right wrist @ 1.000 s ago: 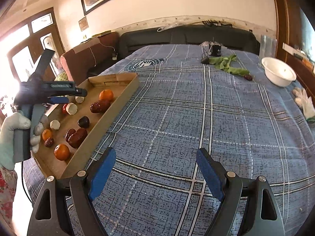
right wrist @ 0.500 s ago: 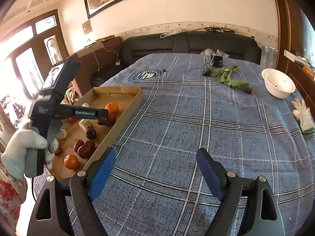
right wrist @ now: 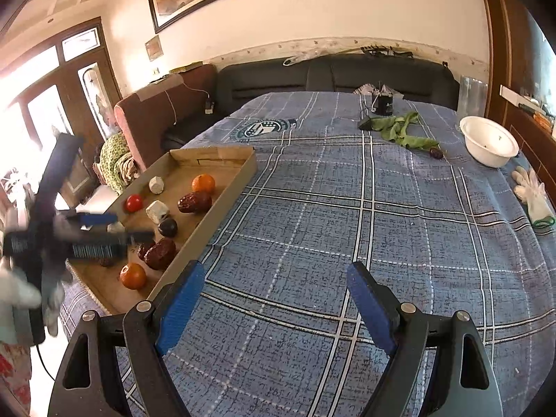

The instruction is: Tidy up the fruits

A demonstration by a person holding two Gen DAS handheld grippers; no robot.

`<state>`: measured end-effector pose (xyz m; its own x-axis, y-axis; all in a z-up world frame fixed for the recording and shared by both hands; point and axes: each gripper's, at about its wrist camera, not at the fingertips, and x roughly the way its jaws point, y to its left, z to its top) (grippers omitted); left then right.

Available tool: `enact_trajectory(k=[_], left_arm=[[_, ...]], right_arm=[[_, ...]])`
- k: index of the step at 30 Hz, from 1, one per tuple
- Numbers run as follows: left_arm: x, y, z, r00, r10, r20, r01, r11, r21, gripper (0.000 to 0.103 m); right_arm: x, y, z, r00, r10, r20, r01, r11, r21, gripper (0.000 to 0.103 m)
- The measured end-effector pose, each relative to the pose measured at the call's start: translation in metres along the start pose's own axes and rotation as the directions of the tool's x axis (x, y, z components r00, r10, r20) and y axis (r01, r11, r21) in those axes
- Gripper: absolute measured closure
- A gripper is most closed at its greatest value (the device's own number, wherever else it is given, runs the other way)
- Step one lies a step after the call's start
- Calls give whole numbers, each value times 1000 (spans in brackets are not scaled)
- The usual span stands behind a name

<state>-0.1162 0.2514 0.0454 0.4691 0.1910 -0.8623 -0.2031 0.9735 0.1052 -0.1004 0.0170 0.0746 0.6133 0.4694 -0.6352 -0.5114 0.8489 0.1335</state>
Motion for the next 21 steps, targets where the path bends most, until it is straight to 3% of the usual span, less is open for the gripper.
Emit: enact_trajectory(k=[2, 5, 10, 13, 15, 18, 21], left_arm=[[-5, 9, -1, 993, 115, -1, -115, 993, -14, 17], [-5, 24, -2, 966, 257, -8, -257, 966, 4, 16], [-19, 40, -8, 976, 214, 28, -212, 976, -46, 17], [-15, 22, -10, 983, 182, 33, -182, 983, 7, 17], [-2, 10, -9, 971, 238, 21, -239, 969, 63, 16], [0, 10, -11, 929, 364, 63, -368, 926, 83, 16], [-19, 24, -14, 944, 313, 103, -314, 949, -13, 16]], right_arm=[[-3, 1, -1, 1000, -7, 5, 7, 1000, -1, 15], [-7, -1, -1, 1000, -10, 9, 10, 1000, 8, 14], [-7, 0, -1, 1000, -2, 14, 2, 1000, 22, 13], [-3, 9, -2, 1000, 10, 2, -10, 1000, 7, 13], [-1, 15, -5, 1000, 16, -8, -16, 1000, -12, 13], [-4, 22, -8, 1000, 6, -7, -6, 999, -47, 13], [-7, 26, -10, 1000, -15, 7, 16, 997, -76, 11]])
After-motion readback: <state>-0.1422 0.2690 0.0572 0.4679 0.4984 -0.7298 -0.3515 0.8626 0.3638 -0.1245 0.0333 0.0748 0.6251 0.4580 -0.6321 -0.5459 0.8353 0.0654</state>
